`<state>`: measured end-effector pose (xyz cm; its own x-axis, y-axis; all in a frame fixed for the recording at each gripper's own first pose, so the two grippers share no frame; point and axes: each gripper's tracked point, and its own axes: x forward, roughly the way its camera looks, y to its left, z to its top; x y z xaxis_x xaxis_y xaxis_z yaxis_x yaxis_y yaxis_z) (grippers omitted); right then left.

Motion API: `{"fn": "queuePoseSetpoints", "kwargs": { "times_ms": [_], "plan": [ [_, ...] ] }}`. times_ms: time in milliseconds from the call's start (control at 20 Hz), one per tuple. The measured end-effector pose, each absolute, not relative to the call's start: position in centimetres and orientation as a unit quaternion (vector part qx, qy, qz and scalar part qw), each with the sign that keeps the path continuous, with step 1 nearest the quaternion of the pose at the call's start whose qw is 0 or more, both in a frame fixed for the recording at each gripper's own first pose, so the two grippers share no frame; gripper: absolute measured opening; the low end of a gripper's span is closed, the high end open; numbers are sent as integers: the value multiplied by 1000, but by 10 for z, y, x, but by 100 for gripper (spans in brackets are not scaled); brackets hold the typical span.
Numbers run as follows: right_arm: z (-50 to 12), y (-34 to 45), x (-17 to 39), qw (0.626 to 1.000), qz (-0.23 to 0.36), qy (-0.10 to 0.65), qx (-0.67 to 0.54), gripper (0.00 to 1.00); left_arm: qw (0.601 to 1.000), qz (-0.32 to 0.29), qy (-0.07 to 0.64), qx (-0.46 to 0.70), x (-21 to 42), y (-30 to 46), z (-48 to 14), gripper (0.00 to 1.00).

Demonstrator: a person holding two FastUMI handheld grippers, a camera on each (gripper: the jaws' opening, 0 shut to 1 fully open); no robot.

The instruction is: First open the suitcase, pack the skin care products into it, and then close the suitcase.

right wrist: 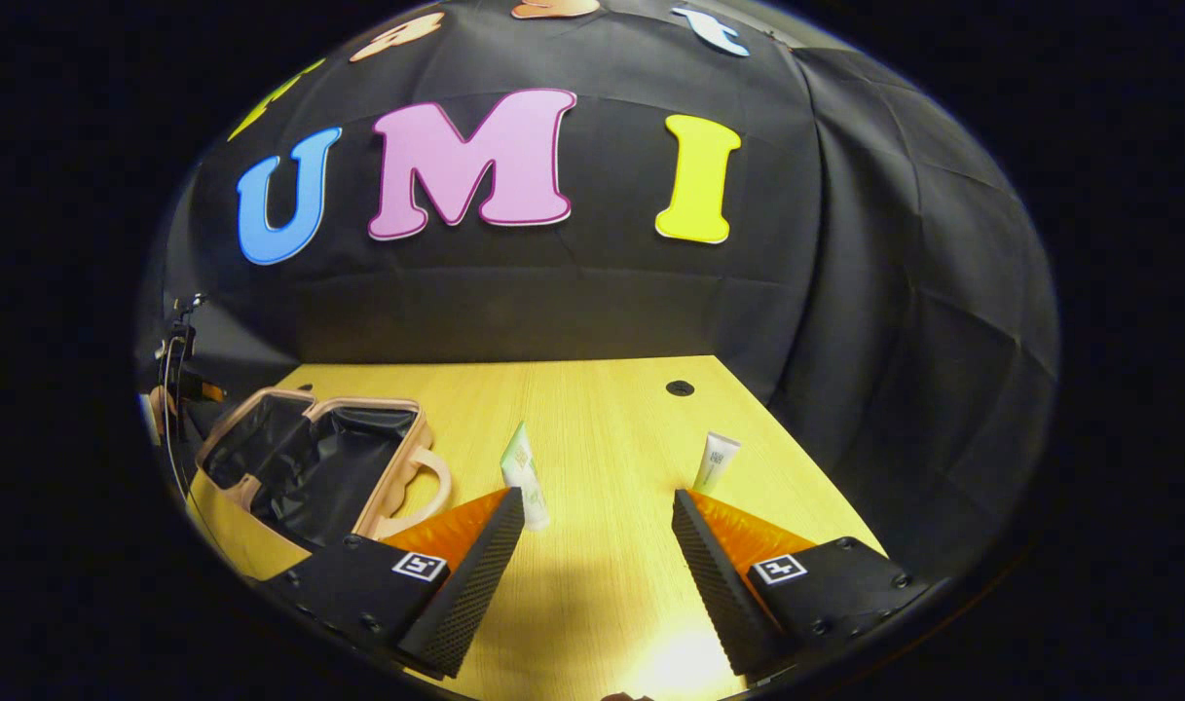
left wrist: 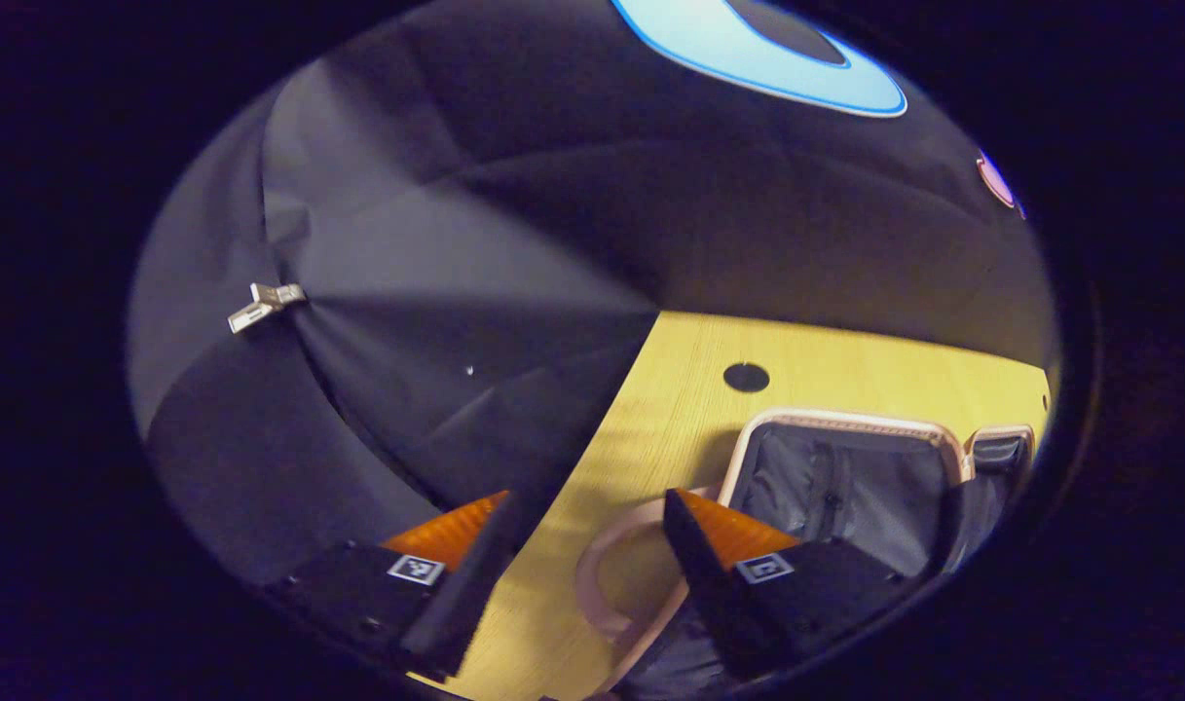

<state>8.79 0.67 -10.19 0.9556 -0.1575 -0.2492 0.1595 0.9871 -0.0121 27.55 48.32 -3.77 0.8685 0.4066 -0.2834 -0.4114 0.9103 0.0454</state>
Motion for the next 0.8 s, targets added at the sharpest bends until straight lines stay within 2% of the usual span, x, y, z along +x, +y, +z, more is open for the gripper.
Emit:
{"fn": "queuePoseSetpoints", "kwargs": {
  "times_ms": [250, 400, 600, 800],
  "plan": [
    [-82, -31, 88, 991, -85, 106, -8, 98, 979, 197, 23, 38, 210, 389, 77, 97],
    [-80, -49, 93, 991, -80, 105, -3, 97, 985, 167, 13, 33, 168, 301, 100, 97],
    [-89, -67, 105, 991, -70, 113, 16, 97, 994, 110, 5, 24, 141, 157, 69, 98],
    [-106, -75, 119, 990, -43, 134, 6, 96, 998, 27, 51, -9, 132, 16, 9, 98]
  ]
}}
